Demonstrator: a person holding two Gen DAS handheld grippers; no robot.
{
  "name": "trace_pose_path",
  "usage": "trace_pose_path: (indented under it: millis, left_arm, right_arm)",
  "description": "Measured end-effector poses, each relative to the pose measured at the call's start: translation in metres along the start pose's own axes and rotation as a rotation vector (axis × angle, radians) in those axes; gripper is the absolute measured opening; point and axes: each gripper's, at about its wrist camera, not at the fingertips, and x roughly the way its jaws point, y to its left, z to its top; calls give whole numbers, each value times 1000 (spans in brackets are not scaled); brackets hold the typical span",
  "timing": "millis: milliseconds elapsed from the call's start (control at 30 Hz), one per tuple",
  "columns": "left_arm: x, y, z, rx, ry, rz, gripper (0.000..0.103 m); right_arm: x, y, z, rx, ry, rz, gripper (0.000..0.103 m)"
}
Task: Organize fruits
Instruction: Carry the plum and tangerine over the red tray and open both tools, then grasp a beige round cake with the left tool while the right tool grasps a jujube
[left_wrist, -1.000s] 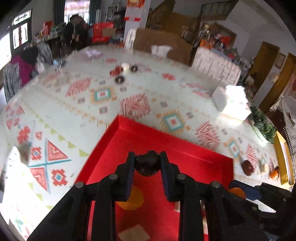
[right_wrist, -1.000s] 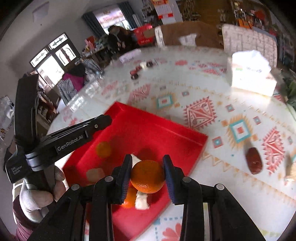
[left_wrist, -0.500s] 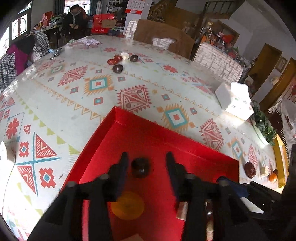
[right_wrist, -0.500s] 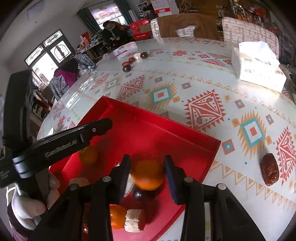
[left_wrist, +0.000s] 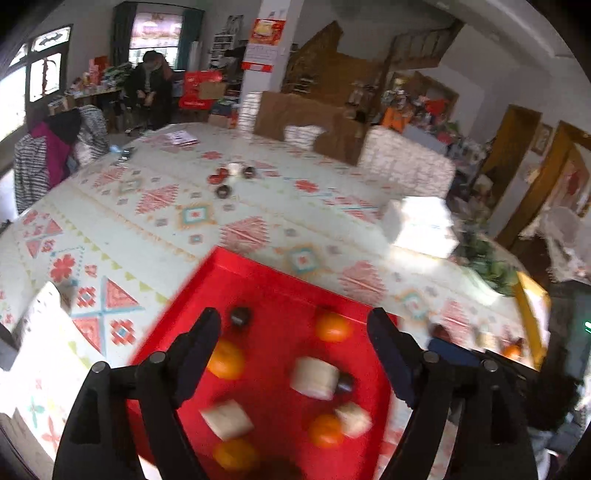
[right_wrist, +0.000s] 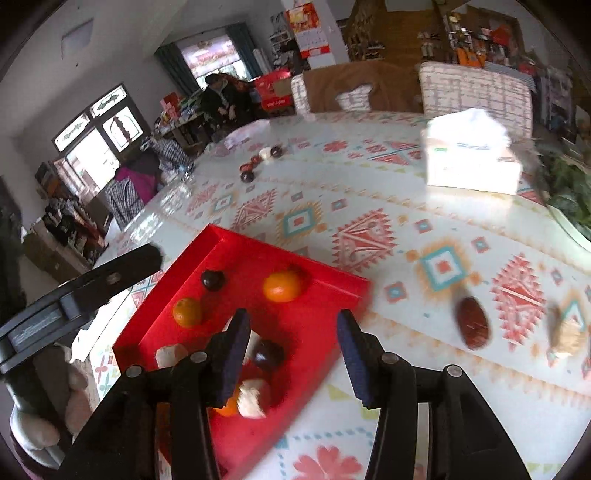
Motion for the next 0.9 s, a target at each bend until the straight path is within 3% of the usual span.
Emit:
trace_pose_path:
  millis: [167, 300, 533, 733, 900]
  left_arm:
    - [-16, -34, -21, -8, 46, -107, 81]
    - [-24, -61, -42, 4, 62, -142, 81]
    - [-24, -93, -73, -31, 99, -242, 81]
    - [-5, -128, -88, 10, 152, -273, 81]
    - [5, -151, -95, 68, 175, -280, 81]
  right_arm:
    - [-34, -25, -13, 37, -39, -17, 54]
    - [-66, -55, -28, 75, -75, -46, 54]
    - [-143, -142, -54, 201, -161, -168, 54]
    - [-194, -223, -75, 369, -230, -247, 54]
    - [-196, -262, -81, 437, -236, -270, 54]
